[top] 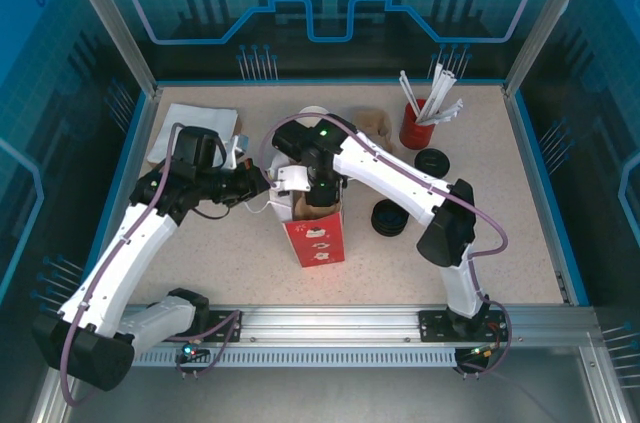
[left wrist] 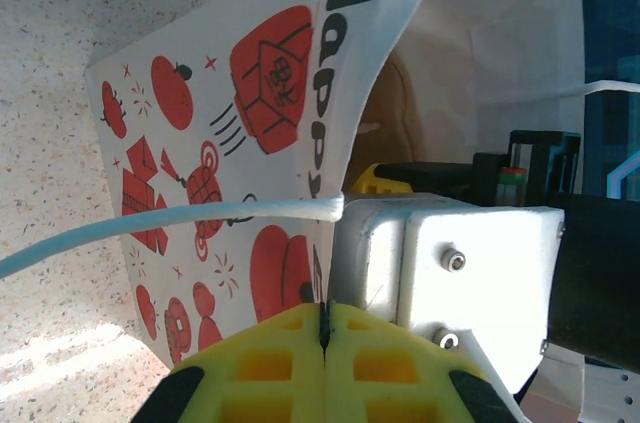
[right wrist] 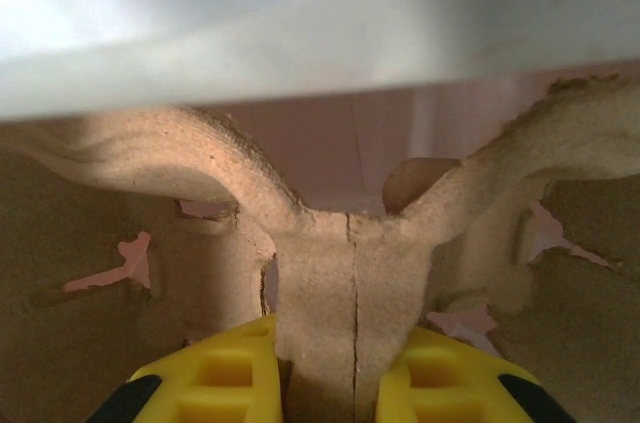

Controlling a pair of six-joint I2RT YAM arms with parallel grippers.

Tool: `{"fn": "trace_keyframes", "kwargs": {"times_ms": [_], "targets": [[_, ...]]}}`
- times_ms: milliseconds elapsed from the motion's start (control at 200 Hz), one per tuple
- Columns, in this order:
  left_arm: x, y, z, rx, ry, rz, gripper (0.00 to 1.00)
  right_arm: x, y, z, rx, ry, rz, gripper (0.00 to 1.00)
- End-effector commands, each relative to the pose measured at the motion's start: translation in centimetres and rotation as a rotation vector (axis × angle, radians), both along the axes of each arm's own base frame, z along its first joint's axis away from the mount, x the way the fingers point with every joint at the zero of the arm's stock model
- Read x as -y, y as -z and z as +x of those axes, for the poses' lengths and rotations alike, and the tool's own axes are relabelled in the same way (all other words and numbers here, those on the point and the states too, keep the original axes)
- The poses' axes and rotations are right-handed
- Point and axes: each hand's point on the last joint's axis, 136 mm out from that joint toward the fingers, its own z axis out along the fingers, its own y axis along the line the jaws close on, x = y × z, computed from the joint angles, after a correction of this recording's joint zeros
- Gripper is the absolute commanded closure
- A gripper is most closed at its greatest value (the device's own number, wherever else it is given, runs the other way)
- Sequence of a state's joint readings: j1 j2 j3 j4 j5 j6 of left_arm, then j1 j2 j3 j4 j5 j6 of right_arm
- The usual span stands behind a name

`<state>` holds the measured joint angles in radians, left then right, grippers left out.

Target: Pack the takeout coffee

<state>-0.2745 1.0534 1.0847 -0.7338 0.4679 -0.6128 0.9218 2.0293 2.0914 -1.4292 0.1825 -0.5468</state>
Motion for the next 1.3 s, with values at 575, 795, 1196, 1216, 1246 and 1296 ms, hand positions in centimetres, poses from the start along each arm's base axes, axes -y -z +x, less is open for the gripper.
{"fn": "trace_keyframes", "kwargs": {"times_ms": [575, 795, 1196, 1216, 1246, 1296], "targets": [[0.7, -2.4, 0.2, 0.065, 0.052, -0.009, 1.0, 0.8, 2.0, -0.6, -0.016, -0.045, -0.016, 0.8], [0.7, -1.8, 0.3, 0.042, 0.048, 0.002, 0.99, 0.5, 2.9, 0.0, -0.011, -0.057, -0.005, 0.8], [-0.2, -4.4, 0.9, 0.101, 0.022, 0.055, 0.79, 1.1, 3.9, -0.1, -0.037, -0.068, -0.036, 0.8], [-0.3, -4.6, 0.9, 0.104, 0.02, 0.061, 0.77, 1.2, 3.9, -0.1, -0.036, -0.069, -0.039, 0.8], [-0.4, -4.9, 1.0, 0.109, 0.018, 0.065, 0.74, 1.2, 3.9, 0.0, -0.035, -0.068, -0.04, 0.8], [-0.6, -5.4, 1.0, 0.117, 0.011, 0.074, 0.72, 1.2, 3.8, -0.1, -0.038, -0.07, -0.037, 0.8]]}}
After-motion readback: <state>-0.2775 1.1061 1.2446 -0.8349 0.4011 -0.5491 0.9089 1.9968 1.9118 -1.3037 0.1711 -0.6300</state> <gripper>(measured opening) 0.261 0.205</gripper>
